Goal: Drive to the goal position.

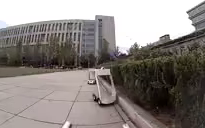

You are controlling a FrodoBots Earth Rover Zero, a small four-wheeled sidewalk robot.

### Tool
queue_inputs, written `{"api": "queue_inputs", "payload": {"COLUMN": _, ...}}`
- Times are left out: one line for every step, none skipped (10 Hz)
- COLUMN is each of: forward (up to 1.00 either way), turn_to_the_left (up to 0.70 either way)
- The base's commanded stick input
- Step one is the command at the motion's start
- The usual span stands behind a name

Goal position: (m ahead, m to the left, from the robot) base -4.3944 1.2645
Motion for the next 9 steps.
{"api": "queue_inputs", "payload": {"forward": 0.06, "turn_to_the_left": 0.00}}
{"api": "queue_inputs", "payload": {"forward": 0.06, "turn_to_the_left": 0.00}}
{"api": "queue_inputs", "payload": {"forward": 0.06, "turn_to_the_left": 0.00}}
{"api": "queue_inputs", "payload": {"forward": 0.06, "turn_to_the_left": 0.00}}
{"api": "queue_inputs", "payload": {"forward": 0.06, "turn_to_the_left": 0.00}}
{"api": "queue_inputs", "payload": {"forward": 0.06, "turn_to_the_left": 0.00}}
{"api": "queue_inputs", "payload": {"forward": 0.06, "turn_to_the_left": 0.00}}
{"api": "queue_inputs", "payload": {"forward": 0.06, "turn_to_the_left": 0.00}}
{"api": "queue_inputs", "payload": {"forward": 0.06, "turn_to_the_left": 0.00}}
